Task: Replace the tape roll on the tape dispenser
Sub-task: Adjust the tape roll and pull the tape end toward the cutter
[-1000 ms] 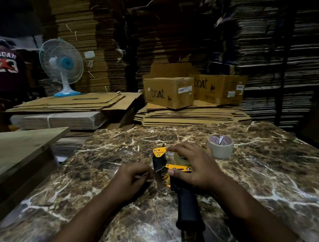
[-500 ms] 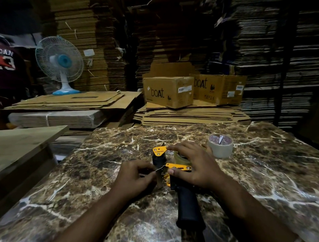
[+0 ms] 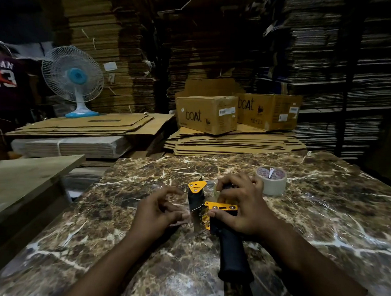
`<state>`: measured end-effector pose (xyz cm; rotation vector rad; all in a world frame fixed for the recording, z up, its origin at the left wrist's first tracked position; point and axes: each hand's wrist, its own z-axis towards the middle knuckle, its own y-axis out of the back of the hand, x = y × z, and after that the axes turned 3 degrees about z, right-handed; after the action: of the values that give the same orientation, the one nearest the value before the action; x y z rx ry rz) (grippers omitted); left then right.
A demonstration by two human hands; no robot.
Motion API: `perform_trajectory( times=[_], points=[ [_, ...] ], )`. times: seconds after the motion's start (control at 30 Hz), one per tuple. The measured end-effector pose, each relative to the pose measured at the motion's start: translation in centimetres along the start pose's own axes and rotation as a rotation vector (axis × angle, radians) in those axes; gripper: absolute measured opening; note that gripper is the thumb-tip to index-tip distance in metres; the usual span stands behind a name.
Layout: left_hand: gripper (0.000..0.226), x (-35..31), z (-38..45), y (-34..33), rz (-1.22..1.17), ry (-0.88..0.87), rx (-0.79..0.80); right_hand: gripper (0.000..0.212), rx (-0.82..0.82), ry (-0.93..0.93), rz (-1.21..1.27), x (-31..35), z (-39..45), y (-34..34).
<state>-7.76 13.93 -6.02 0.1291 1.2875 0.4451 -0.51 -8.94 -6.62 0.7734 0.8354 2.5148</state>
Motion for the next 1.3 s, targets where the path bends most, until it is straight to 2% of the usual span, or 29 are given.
perform_trajectory(
  times=[0.13, 0.3, 0.4, 0.5, 0.57, 0.63, 0.7, 0.8, 0.9, 1.03, 1.23, 1.3],
  points=[
    [0.014, 0.6, 0.3, 2.0, -0.040, 0.124, 0.021, 0.043, 0.017, -0.027, 0.023, 0.4, 0.1, 0.0],
    [0.014, 1.1, 1.6, 3.8, -0.051, 0.103, 0.007, 0.037, 0.049, -0.012, 0.079, 0.4, 0.0, 0.1],
    [0.017, 1.8, 2.2, 4.6, -0.104, 0.173, 0.004, 0.043, 0.084, -0.005, 0.090, 0.1, 0.1, 0.0],
    [0.019, 2.6, 3.3, 6.7, -0.073, 0.102, -0.181, 0.042, 0.087, 0.006, 0.089, 0.0, 0.2, 0.0],
    [0.019, 2.4, 3.4, 7.5, -0.110, 0.064, -0.225, 0.041, 0.084, 0.006, 0.101, 0.1, 0.2, 0.0],
    [0.023, 1.9, 2.7, 6.6, -0.165, 0.086, -0.096, 0.042, 0.085, -0.003, 0.104, 0.1, 0.3, 0.0],
    [0.038, 1.7, 1.8, 4.7, -0.065, 0.094, 0.075, 0.043, 0.083, 0.000, 0.112, 0.0, 0.3, -0.1],
    [0.052, 1.6, 1.2, 2.3, -0.004, 0.132, 0.201, 0.040, 0.076, 0.006, 0.147, -0.2, 0.3, -0.1],
    [0.041, 2.0, 1.6, 1.9, 0.018, 0.108, 0.230, 0.040, 0.078, -0.008, 0.128, -0.1, 0.2, -0.1],
    [0.007, 1.9, 1.7, 2.1, -0.059, 0.094, 0.212, 0.036, 0.113, -0.017, 0.083, 0.2, 0.5, 0.1],
    [0.004, 2.3, 2.4, 3.0, -0.049, 0.123, 0.198, 0.062, 0.232, 0.033, -0.059, 2.9, 1.8, 0.0],
    [0.004, 2.2, 2.7, 3.2, -0.004, 0.081, 0.202, 0.054, 0.247, 0.047, -0.097, 3.3, 2.1, -0.5]
  ],
)
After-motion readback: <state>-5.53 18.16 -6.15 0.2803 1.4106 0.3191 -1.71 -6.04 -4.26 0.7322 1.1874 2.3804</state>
